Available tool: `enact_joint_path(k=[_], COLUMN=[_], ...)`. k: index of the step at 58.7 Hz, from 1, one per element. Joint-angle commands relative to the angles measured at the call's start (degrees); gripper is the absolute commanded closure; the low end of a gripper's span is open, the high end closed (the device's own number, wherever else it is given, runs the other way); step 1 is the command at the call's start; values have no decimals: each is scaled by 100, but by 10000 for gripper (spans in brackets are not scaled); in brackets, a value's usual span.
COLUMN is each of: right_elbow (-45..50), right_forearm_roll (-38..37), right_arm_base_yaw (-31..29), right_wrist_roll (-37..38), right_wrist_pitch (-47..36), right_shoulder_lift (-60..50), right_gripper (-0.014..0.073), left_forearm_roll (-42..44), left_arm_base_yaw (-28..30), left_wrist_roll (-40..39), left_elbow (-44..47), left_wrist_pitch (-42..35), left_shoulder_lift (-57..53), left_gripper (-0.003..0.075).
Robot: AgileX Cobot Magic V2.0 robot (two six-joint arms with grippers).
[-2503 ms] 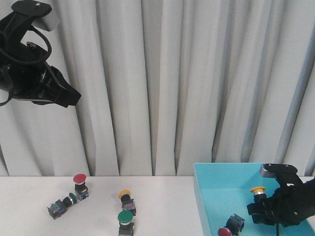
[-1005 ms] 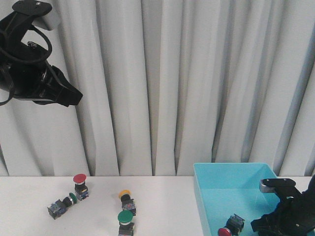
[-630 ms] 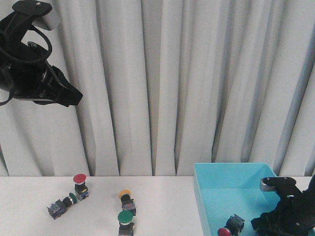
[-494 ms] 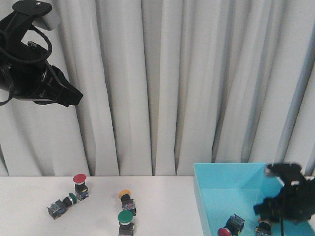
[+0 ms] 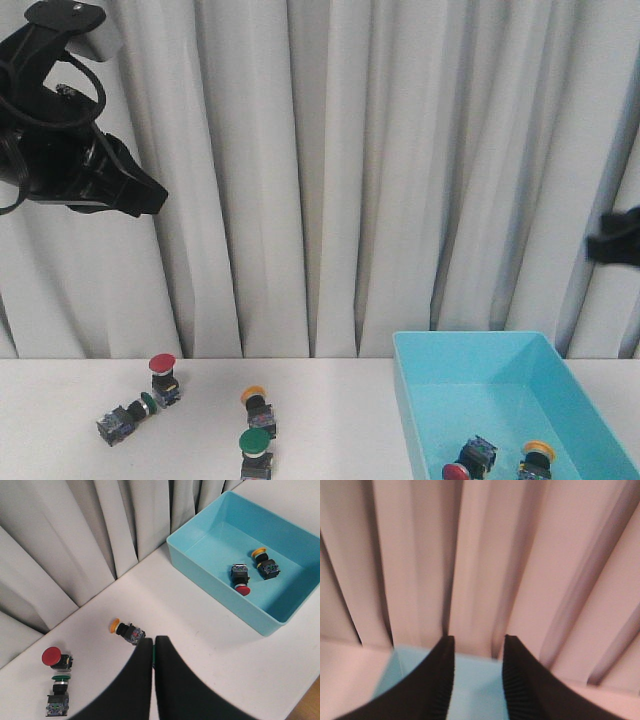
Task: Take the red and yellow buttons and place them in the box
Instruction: 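Release the yellow button and raise both grippers out of view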
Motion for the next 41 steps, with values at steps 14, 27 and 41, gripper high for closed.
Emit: enact_joint_path(k=[14,27,41], right_elbow=[-152,-152,-152], right_forearm_roll=[1435,1758,1747], right_arm_base_yaw=[-33,-33,-33], right_wrist_roll=[-1102,-1156,-1156], right_wrist_pitch=[441,284,258], right_shoulder_lift=[-1885,-2321,-2302], right_gripper=[603,602,602], left_forearm_roll=[-169,-169,-163], left_arm_base_yaw=[-25,-25,-25], left_wrist_roll=[-60,-60,-60], left_elbow=[-153,-153,-153], left_wrist_pitch=[-230,-283,-278], left_shoulder_lift=[-191,-191,-191], left_gripper=[727,727,727])
